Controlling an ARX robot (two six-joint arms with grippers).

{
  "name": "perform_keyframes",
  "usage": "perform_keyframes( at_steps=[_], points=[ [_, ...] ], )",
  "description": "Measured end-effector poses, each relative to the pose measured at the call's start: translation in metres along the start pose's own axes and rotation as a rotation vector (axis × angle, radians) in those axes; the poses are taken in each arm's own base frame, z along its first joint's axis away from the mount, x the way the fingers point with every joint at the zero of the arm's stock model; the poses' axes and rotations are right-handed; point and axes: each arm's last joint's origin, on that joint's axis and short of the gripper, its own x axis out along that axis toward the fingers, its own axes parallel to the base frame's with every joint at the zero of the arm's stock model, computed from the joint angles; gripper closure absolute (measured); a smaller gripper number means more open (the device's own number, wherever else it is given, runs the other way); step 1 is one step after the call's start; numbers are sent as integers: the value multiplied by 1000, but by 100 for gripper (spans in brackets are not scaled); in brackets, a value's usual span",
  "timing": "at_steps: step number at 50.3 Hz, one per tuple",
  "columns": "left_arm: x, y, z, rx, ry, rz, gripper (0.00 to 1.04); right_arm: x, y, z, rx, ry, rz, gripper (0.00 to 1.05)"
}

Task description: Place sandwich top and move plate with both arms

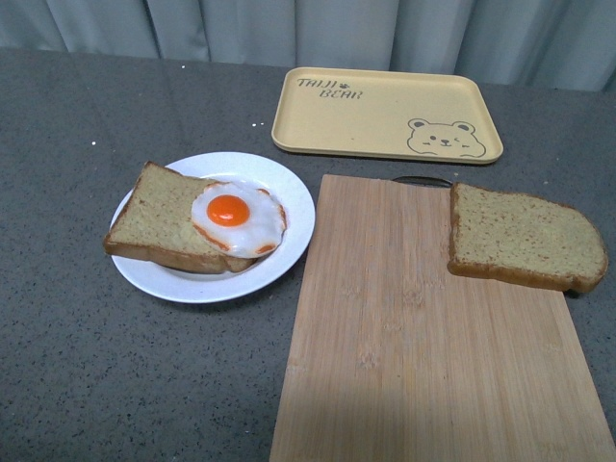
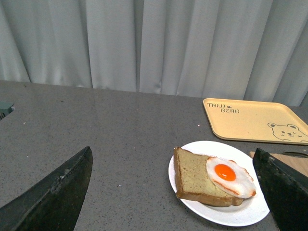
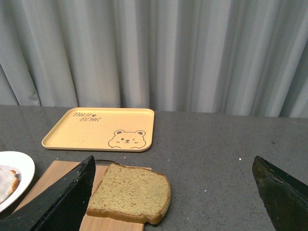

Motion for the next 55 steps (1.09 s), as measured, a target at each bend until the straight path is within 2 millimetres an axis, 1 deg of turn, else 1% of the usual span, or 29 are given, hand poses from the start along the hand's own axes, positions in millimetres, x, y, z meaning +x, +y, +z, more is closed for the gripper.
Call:
perform_keyframes(
  at_steps=[55],
  points=[
    [0,0,0,0,0,0,7,0,0,0,0,0,0,9]
  ],
)
